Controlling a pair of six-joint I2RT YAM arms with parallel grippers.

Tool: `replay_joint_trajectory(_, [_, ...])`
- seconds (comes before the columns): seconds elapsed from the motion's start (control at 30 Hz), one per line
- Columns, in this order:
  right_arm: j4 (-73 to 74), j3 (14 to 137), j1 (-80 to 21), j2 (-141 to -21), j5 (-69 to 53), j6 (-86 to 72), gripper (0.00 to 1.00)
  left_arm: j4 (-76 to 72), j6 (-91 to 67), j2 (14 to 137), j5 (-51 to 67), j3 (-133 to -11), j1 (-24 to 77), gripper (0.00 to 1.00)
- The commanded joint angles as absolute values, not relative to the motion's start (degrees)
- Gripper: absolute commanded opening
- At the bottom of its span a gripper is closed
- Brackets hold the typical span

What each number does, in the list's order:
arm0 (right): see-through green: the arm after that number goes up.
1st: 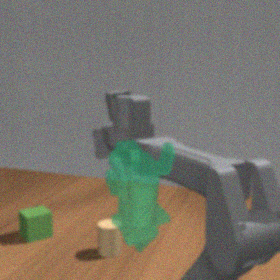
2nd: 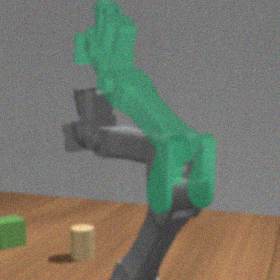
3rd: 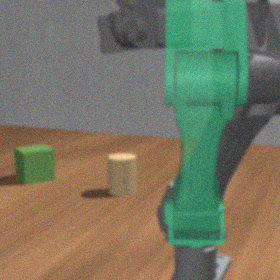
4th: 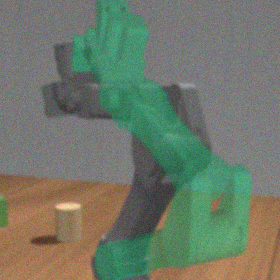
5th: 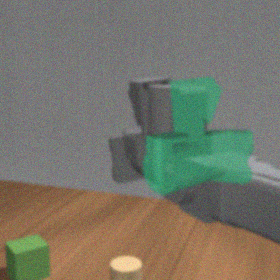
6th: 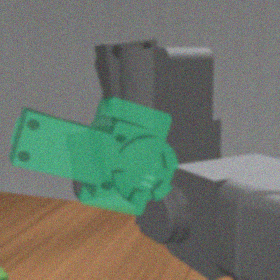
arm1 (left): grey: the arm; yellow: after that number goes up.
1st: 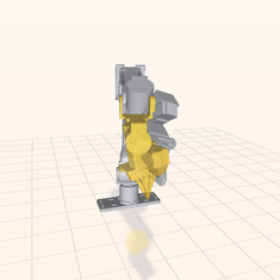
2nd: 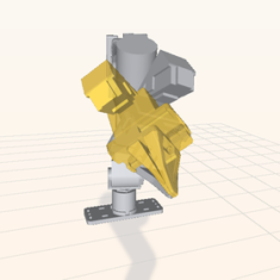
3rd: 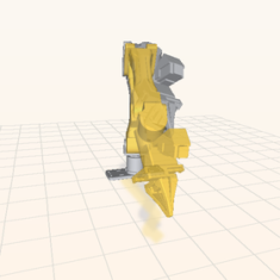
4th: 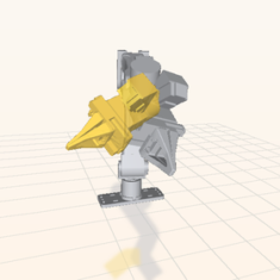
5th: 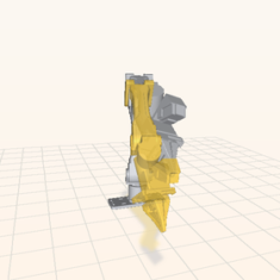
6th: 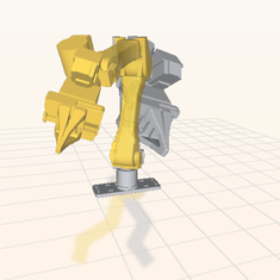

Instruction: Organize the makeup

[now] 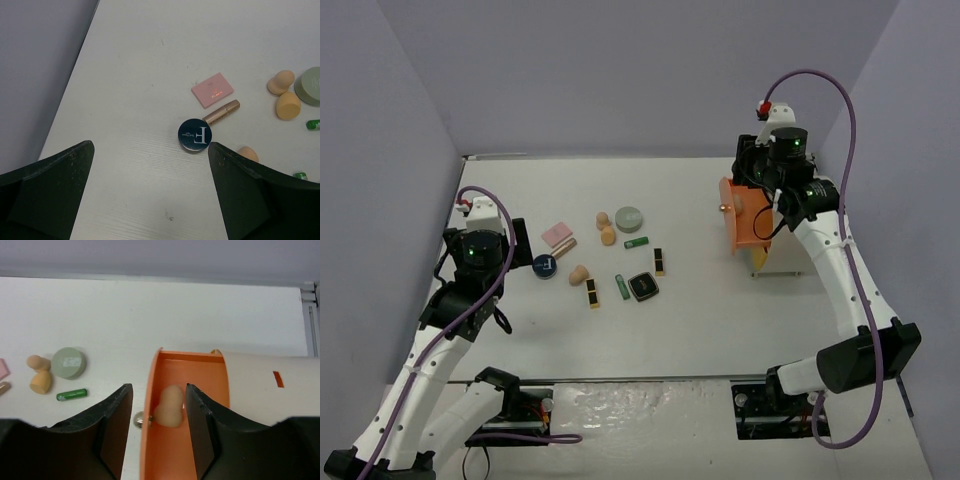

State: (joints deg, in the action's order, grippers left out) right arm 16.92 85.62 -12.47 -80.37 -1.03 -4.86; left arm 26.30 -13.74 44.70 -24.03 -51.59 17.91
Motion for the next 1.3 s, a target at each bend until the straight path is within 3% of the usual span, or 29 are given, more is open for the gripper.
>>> replay_joint_trajectory(0.0, [12.5,89.3,-20.0,-79.7,-2.7,-4.1,0.44,23.8,-14.3,45.2,-24.2,-52.7,17.5,0.97])
replay_joint_trajectory(0.27, [6.8,87.9,-39.3,-88.8,0.0,-6.8,0.46,24.1,-14.3,45.3,-24.3,-52.7,17.1,0.97])
replay_joint_trajectory(0.47, [1.9,88.3,-47.4,-99.1,1.1,-9.6,0.46,24.1,-14.4,44.3,-25.3,-52.7,17.0,0.97])
replay_joint_trajectory(1.1, [-4.6,95.2,-54.0,-124.1,-0.2,-17.3,0.44,23.9,-14.3,42.8,-26.1,-52.6,16.6,0.97])
replay_joint_trajectory(1.27, [-5.4,94.7,-54.1,-125.5,-0.2,-17.5,0.37,23.9,-14.4,42.7,-25.9,-52.6,16.6,0.97])
